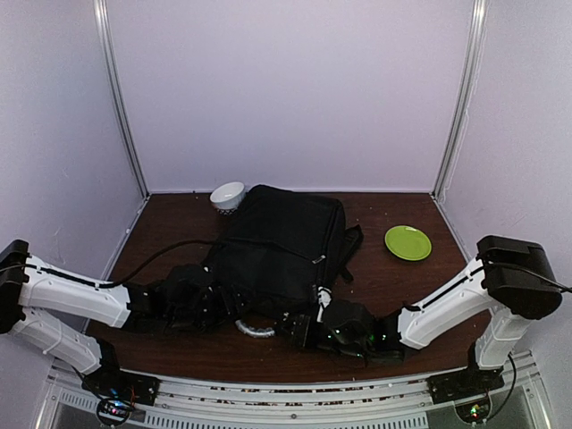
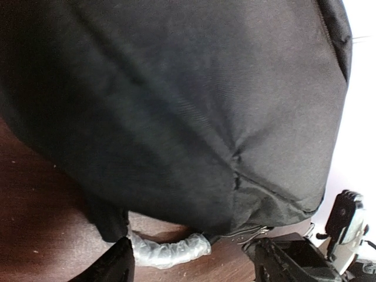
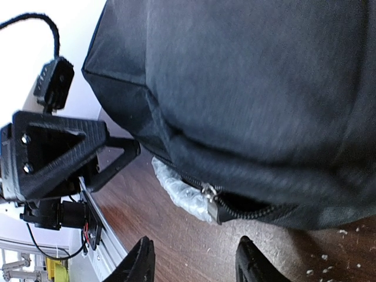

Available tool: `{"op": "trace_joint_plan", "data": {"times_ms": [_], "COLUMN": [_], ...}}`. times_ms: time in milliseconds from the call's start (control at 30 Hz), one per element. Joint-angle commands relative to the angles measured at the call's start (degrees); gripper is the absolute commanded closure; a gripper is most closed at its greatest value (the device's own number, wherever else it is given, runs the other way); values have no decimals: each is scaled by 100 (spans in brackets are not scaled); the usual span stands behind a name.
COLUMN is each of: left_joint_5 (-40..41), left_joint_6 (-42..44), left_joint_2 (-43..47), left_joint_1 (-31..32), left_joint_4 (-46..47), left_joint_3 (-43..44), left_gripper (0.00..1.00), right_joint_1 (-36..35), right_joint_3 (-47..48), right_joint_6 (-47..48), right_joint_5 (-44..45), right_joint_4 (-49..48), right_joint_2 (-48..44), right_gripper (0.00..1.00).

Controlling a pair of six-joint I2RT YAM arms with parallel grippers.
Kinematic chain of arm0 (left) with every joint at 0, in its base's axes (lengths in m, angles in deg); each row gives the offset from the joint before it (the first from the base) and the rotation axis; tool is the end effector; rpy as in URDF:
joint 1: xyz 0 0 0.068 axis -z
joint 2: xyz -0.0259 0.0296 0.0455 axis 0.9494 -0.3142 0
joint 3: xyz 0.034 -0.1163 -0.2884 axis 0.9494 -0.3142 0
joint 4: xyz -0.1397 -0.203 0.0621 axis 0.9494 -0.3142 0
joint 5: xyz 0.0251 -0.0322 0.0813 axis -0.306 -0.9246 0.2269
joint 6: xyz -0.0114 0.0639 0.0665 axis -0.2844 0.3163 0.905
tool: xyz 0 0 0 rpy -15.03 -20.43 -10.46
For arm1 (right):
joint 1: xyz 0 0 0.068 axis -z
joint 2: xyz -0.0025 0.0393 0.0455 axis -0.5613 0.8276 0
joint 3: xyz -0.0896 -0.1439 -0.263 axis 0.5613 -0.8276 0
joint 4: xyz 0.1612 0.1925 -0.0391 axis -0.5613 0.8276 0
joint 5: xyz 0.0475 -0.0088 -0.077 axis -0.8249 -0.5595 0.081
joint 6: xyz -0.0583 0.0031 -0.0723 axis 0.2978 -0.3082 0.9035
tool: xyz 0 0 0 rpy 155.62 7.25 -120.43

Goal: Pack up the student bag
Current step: Zip the student bag at the center of the board.

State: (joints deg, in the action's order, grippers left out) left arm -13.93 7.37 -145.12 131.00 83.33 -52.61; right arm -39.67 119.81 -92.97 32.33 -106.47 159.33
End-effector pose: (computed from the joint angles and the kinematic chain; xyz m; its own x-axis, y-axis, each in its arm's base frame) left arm 0.1463 -0.2245 0.1804 -0.8393 -0.4979 -0.2183 -0.1679 0.6193 -0.7670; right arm 0.1141 0.3547 0.1575 -0.8891 0.1600 -0.4288 -0.2725 0.5676 0.7769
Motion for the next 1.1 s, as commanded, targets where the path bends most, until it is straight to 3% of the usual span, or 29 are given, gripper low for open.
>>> {"op": "trace_joint_plan", "data": {"times_ms": [0, 1067], "left_joint_5": [87, 34], "left_joint_6": [-69, -113], "left_joint_2": [48, -30], "left_joint_1": [11, 11], "left_joint_4": [235, 217], "left_joint_3": [-61, -68], "left_gripper": [28, 28], "right_joint_1": [137, 309], "right_joint_3": [56, 363], "right_joint_6": [-98, -233], "right_joint_5": [179, -72], "right_joint_4": [-169, -318], "right_joint_2": [57, 485], "right_gripper": [55, 82]}}
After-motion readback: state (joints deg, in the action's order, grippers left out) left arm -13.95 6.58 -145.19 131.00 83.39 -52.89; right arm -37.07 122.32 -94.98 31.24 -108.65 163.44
